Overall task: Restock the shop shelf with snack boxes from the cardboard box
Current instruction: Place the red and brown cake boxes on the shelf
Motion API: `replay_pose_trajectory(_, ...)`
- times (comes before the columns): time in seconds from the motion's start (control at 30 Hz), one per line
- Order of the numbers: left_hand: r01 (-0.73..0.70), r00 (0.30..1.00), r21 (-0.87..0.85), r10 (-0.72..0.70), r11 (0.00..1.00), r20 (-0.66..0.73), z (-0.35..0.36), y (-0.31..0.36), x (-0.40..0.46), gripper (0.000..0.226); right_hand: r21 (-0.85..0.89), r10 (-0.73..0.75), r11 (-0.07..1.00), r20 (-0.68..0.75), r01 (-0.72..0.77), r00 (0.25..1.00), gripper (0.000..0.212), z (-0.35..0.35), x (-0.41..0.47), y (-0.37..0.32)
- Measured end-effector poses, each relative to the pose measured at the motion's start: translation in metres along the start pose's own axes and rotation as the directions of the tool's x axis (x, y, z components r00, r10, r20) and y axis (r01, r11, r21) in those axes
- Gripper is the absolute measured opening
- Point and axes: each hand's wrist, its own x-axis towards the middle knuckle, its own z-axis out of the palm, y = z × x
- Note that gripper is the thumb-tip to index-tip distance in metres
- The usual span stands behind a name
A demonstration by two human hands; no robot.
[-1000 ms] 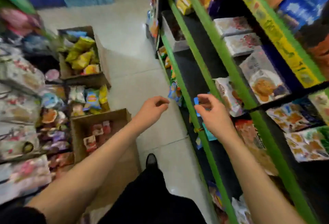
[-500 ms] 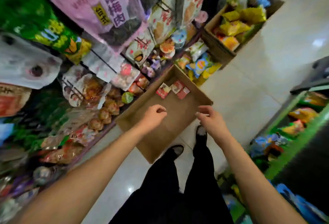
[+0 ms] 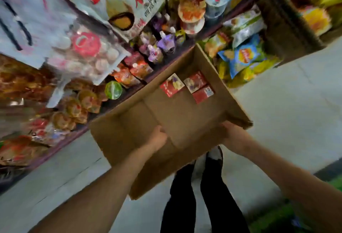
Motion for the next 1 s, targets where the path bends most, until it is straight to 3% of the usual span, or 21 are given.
replay_pose_trajectory(0.13, -0.076, 0.991, 0.149, 0.091, 0.986, -0.093, 0.021, 0.018, 0.119, 0.048, -0.305, -0.027, 0.952, 0.0, 0.025, 1.0, 0.068, 0.015, 0.103, 0.009)
replay_pose_trajectory(0.27, -0.246, 0.867, 0.285, 0.342, 0.926, -0.363, -0.002, 0.057, 0.214, 0.059, -0.613, -0.21, 0.783, -0.102, 0.105, 0.972, 0.084, 0.03, 0.205, 0.008)
replay_pose_trajectory(0.33, -0.27, 0.847, 0.352, 0.395, 0.896, -0.355, -0.014, 0.073, 0.251, 0.06, -0.749, -0.306, 0.65, -0.108, 0.125, 0.946, 0.086, 0.037, 0.251, 0.008)
replay_pose_trajectory(0.43, -0.318, 0.868, 0.413, 0.438, 0.853, -0.236, -0.014, 0.085, 0.286, 0.064, -0.882, -0.412, 0.45, -0.064, 0.142, 0.909, 0.082, 0.044, 0.299, 0.016)
replay_pose_trajectory(0.5, -0.335, 0.888, 0.299, 0.405, 0.894, -0.218, -0.009, 0.086, 0.299, 0.065, -0.893, -0.451, 0.428, -0.075, 0.142, 0.89, 0.077, 0.052, 0.314, 0.024)
replay_pose_trajectory(0.53, -0.317, 0.907, 0.213, 0.361, 0.924, -0.216, -0.008, 0.085, 0.303, 0.065, -0.865, -0.441, 0.485, -0.118, 0.125, 0.89, 0.074, 0.057, 0.318, 0.029)
replay_pose_trajectory(0.57, -0.298, 0.926, 0.129, 0.32, 0.946, -0.199, -0.008, 0.085, 0.306, 0.064, -0.78, -0.388, 0.617, -0.189, 0.102, 0.902, 0.071, 0.062, 0.318, 0.033)
replay_pose_trajectory(0.6, -0.284, 0.943, 0.057, 0.29, 0.957, -0.162, -0.011, 0.084, 0.307, 0.062, -0.583, -0.263, 0.81, -0.262, 0.064, 0.929, 0.069, 0.066, 0.316, 0.034)
replay_pose_trajectory(0.63, -0.269, 0.957, 0.008, 0.268, 0.963, -0.107, -0.015, 0.083, 0.308, 0.061, -0.242, -0.065, 0.97, -0.284, -0.006, 0.956, 0.064, 0.07, 0.31, 0.033)
replay_pose_trajectory(0.67, -0.257, 0.965, -0.02, 0.256, 0.966, -0.053, -0.02, 0.082, 0.31, 0.061, 0.136, 0.135, 0.985, -0.21, -0.108, 0.968, 0.058, 0.074, 0.305, 0.032)
replay_pose_trajectory(0.7, -0.247, 0.969, -0.036, 0.246, 0.968, -0.013, -0.023, 0.08, 0.31, 0.061, 0.419, 0.263, 0.886, -0.096, -0.201, 0.96, 0.057, 0.079, 0.302, 0.031)
replay_pose_trajectory(0.73, -0.23, 0.973, -0.057, 0.231, 0.972, 0.013, -0.025, 0.077, 0.31, 0.061, 0.568, 0.32, 0.779, 0.006, -0.266, 0.947, 0.056, 0.084, 0.302, 0.03)
replay_pose_trajectory(0.83, -0.151, 0.977, -0.159, 0.172, 0.976, 0.124, -0.013, 0.062, 0.31, 0.059, 0.704, 0.297, 0.648, 0.118, -0.291, 0.948, 0.044, 0.095, 0.307, 0.019)
replay_pose_trajectory(0.9, -0.109, 0.972, -0.243, 0.154, 0.964, 0.175, 0.008, 0.045, 0.305, 0.056, 0.743, 0.273, 0.627, 0.073, -0.235, 0.959, 0.037, 0.102, 0.313, 0.01)
replay_pose_trajectory(1.0, -0.103, 0.98, -0.404, 0.163, 0.909, 0.118, 0.036, 0.019, 0.293, 0.07, 0.727, 0.274, 0.655, 0.024, -0.205, 0.961, 0.039, 0.113, 0.306, 0.007)
